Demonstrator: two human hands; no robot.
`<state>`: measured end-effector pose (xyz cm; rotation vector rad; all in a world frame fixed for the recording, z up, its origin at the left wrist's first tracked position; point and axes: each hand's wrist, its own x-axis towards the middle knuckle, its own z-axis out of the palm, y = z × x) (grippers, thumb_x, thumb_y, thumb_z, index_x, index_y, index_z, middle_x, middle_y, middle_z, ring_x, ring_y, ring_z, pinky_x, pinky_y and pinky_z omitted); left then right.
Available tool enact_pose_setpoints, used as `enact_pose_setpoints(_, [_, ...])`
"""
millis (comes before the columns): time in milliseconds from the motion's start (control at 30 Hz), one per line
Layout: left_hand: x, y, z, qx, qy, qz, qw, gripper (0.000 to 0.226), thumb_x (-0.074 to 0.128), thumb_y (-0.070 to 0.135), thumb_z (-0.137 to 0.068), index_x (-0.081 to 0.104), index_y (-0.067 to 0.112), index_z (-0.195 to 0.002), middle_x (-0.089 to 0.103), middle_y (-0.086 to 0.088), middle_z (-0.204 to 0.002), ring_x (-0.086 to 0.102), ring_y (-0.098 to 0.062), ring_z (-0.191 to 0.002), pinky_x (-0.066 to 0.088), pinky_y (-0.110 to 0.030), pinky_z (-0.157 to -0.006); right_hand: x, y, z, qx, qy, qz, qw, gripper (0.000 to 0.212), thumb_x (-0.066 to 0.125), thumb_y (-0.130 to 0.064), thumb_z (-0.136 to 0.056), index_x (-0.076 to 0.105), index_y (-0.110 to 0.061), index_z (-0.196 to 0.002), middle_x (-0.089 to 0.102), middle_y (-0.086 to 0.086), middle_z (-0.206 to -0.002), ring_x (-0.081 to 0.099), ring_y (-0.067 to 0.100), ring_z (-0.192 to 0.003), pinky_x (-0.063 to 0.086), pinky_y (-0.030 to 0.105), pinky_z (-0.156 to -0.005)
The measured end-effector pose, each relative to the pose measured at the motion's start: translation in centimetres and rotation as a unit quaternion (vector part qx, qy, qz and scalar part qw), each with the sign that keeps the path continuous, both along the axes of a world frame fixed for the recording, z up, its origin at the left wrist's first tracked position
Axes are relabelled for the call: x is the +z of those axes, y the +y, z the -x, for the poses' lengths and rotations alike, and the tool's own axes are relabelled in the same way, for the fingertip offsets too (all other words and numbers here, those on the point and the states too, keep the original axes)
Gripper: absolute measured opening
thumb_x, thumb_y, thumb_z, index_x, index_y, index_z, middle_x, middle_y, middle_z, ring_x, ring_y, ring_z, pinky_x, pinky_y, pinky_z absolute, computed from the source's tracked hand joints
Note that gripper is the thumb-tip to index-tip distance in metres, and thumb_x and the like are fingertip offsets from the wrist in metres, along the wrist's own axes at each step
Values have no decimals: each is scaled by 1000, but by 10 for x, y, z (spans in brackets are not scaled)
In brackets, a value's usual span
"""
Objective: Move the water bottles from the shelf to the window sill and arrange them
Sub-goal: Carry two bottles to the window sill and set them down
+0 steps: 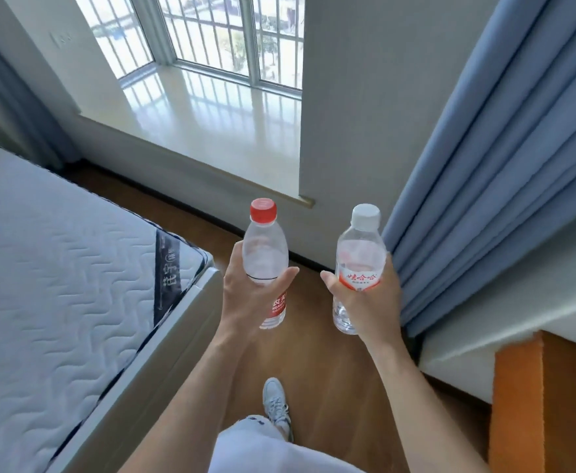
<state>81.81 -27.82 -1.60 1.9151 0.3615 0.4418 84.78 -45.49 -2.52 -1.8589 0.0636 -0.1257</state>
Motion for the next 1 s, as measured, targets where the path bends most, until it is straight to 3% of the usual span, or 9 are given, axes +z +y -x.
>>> enact_pose_setpoints(167, [0, 62, -67, 37, -1, -4, 999, 62, 87, 38, -67, 39, 56, -101, 50, 29, -97, 51, 22, -95, 39, 0, -65, 7, 64, -79, 23, -9, 42, 999, 63, 90, -35, -67, 46, -34, -111, 57, -23, -96, 56, -11, -89, 41, -2, -67])
enact_pose_setpoints(333, [3, 110, -122, 42, -2, -3, 999, 63, 87, 36, -67, 38, 53, -103, 50, 28, -99, 50, 22, -96, 41, 1, -68, 13, 120, -146, 37, -23, 58, 997, 63, 91, -31, -66, 47, -30, -111, 53, -25, -91, 54, -10, -83, 37, -5, -65])
enact_pose_setpoints(533, [1, 156, -177, 70, -5, -2, 998, 61, 89, 33, -65, 44, 50, -102, 57, 22, -99, 55, 15, -96, 43, 0, -71, 5, 165, -208, 62, -13, 54, 997, 63, 93, -30, -62, 49, -28, -107, 62, -10, -93, 61, 9, -83, 42, 8, -67])
enact_pose_setpoints(633, [-1, 172, -205, 84, 2, -14, 996, 63, 88, 32, -66, 40, 50, -103, 52, 25, -99, 50, 22, -97, 39, 5, -69, -2, 184, -241, 79, -14, 56, 995, 63, 93, -31, -61, 49, -28, -107, 62, -10, -93, 61, 11, -85, 48, 16, -72])
enact_pose_setpoints(900, [-8, 220, -308, 155, 14, -13, 988, 61, 86, 40, -67, 39, 56, -103, 51, 28, -100, 49, 23, -98, 38, 3, -67, -3, 245, -359, 158, -36, 86, 983, 64, 92, -36, -61, 48, -27, -107, 56, -20, -87, 58, -6, -77, 41, 4, -60])
enact_pose_setpoints(1000, [-5, 236, -356, 178, 15, -11, 984, 61, 86, 38, -67, 39, 55, -102, 51, 28, -100, 49, 25, -96, 37, 4, -67, 2, 270, -415, 199, -45, 87, 975, 66, 92, -36, -62, 49, -25, -110, 58, -16, -92, 60, 0, -79, 44, 7, -63])
